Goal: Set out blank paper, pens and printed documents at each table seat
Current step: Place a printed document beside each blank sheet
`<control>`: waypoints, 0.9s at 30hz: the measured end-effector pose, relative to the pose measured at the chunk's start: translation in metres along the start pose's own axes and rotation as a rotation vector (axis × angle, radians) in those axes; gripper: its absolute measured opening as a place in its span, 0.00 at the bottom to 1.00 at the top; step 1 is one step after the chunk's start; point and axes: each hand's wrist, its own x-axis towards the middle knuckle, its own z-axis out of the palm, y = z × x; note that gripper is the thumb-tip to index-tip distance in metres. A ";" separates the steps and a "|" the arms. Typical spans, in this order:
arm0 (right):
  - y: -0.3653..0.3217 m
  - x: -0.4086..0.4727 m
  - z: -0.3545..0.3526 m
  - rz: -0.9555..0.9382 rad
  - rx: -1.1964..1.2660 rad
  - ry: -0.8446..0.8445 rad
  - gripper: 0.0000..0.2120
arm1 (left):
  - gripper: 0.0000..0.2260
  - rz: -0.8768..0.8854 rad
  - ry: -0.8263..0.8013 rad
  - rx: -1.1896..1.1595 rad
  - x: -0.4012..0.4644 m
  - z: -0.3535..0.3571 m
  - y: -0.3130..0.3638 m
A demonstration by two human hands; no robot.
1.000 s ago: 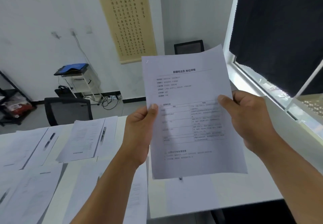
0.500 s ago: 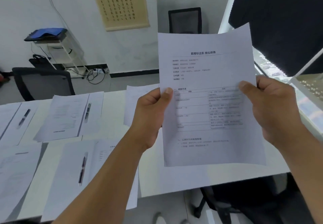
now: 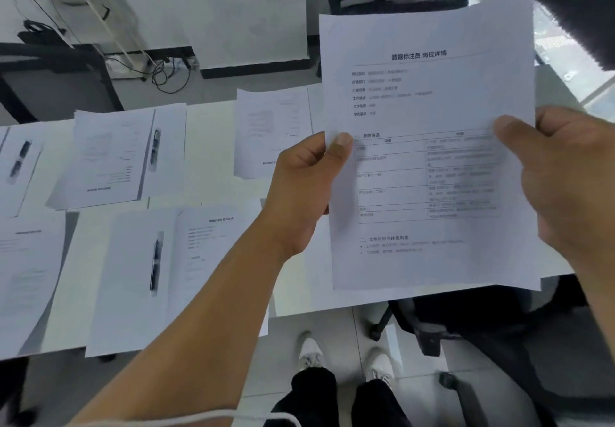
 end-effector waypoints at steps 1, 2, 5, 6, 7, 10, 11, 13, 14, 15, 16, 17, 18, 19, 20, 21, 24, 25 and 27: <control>0.006 0.002 0.001 0.000 -0.005 -0.003 0.34 | 0.16 -0.004 0.004 -0.003 0.001 0.000 -0.004; 0.012 0.003 0.002 -0.001 -0.002 -0.009 0.34 | 0.16 -0.009 0.005 -0.004 0.002 0.000 -0.007; 0.035 0.012 0.005 -0.013 0.023 -0.034 0.35 | 0.16 -0.020 0.024 0.021 0.010 0.005 -0.023; 0.043 0.016 0.005 -0.022 0.030 -0.048 0.34 | 0.18 -0.017 0.033 0.028 0.013 0.008 -0.029; 0.051 0.021 0.005 -0.023 0.029 -0.064 0.34 | 0.19 -0.014 0.043 0.038 0.015 0.010 -0.036; 0.078 0.034 0.003 -0.017 -0.004 -0.100 0.33 | 0.23 -0.014 0.064 0.041 0.021 0.020 -0.059; 0.084 0.038 0.002 -0.018 -0.017 -0.106 0.33 | 0.22 -0.020 0.072 0.033 0.023 0.022 -0.066; 0.100 0.045 0.001 -0.010 -0.028 -0.137 0.33 | 0.21 -0.039 0.087 0.015 0.024 0.028 -0.080; 0.109 0.048 -0.001 -0.009 -0.033 -0.149 0.34 | 0.21 -0.055 0.093 0.007 0.025 0.032 -0.088; 0.117 0.052 -0.001 -0.003 -0.038 -0.159 0.35 | 0.21 -0.070 0.103 0.004 0.025 0.035 -0.096; 0.126 0.056 -0.002 0.008 -0.037 -0.171 0.36 | 0.19 -0.082 0.111 0.001 0.025 0.038 -0.104; 0.135 0.059 -0.002 0.023 -0.038 -0.181 0.37 | 0.18 -0.092 0.116 0.002 0.025 0.041 -0.112; 0.143 0.062 -0.002 0.032 -0.047 -0.186 0.37 | 0.16 -0.100 0.120 -0.001 0.025 0.044 -0.119; 0.151 0.065 -0.003 0.040 -0.064 -0.188 0.38 | 0.16 -0.109 0.130 -0.002 0.025 0.047 -0.125; 0.160 0.067 -0.003 0.044 -0.086 -0.193 0.38 | 0.18 -0.113 0.141 -0.007 0.024 0.050 -0.131; 0.165 0.069 -0.004 0.051 -0.102 -0.189 0.39 | 0.19 -0.113 0.157 0.000 0.025 0.052 -0.134; 0.185 0.072 -0.004 0.068 -0.121 -0.191 0.41 | 0.21 -0.123 0.192 0.033 0.028 0.058 -0.150; 0.189 0.072 -0.003 0.069 -0.119 -0.196 0.39 | 0.22 -0.134 0.198 0.041 0.029 0.059 -0.154; 0.198 0.071 -0.002 0.070 -0.118 -0.195 0.36 | 0.23 -0.164 0.196 0.069 0.030 0.061 -0.161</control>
